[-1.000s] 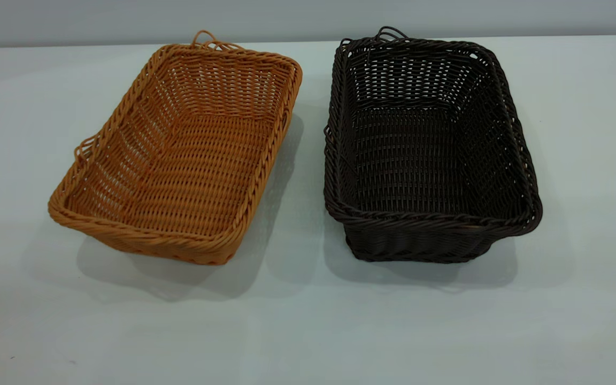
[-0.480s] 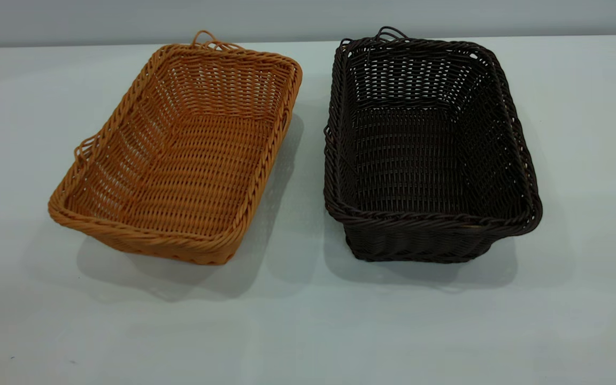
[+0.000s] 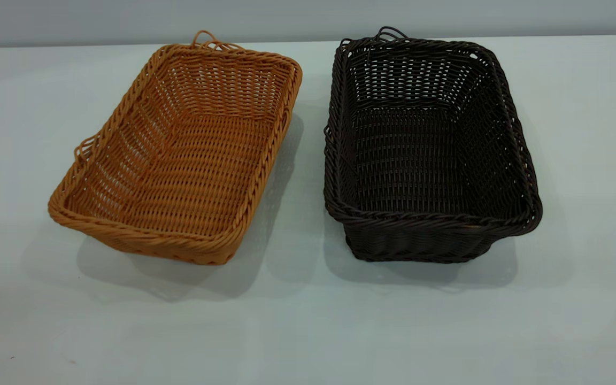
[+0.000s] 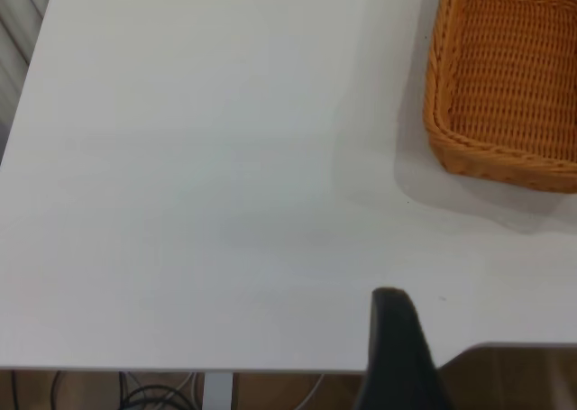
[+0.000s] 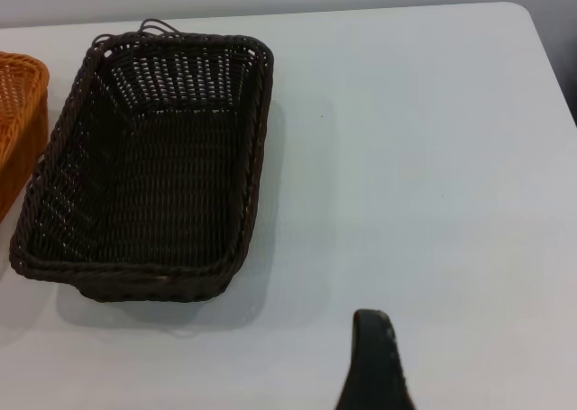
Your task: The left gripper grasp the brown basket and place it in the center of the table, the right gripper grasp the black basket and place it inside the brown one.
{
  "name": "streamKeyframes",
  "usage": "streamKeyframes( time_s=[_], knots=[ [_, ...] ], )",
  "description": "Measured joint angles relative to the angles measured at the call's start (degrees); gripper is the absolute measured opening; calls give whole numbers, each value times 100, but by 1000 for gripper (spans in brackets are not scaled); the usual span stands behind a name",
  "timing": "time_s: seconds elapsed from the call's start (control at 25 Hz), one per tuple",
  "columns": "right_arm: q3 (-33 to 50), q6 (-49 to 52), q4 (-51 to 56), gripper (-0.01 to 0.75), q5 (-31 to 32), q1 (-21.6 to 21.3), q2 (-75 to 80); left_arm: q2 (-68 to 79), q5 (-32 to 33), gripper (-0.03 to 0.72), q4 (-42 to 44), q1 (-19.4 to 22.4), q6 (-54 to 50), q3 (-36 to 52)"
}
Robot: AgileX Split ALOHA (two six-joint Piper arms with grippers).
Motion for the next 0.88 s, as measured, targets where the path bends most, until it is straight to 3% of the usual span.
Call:
streamKeyframes(
  time_s=[0.48, 0.64, 0.76, 0.88],
  knots=[
    [0, -84, 43, 465, -11, 0, 171, 45, -362, 421, -115, 0, -21, 16],
    [-91, -329, 606, 544, -264, 0, 1058, 876, -628, 421, -158, 0, -156, -119],
    [-186, -624, 1173, 613, -713, 0, 2124, 1930, -1164, 437, -180, 0, 37, -438],
    [-192, -1150, 1857, 631, -1105, 0, 3271, 3077, -1833, 480, -312, 0, 340, -762]
  ],
)
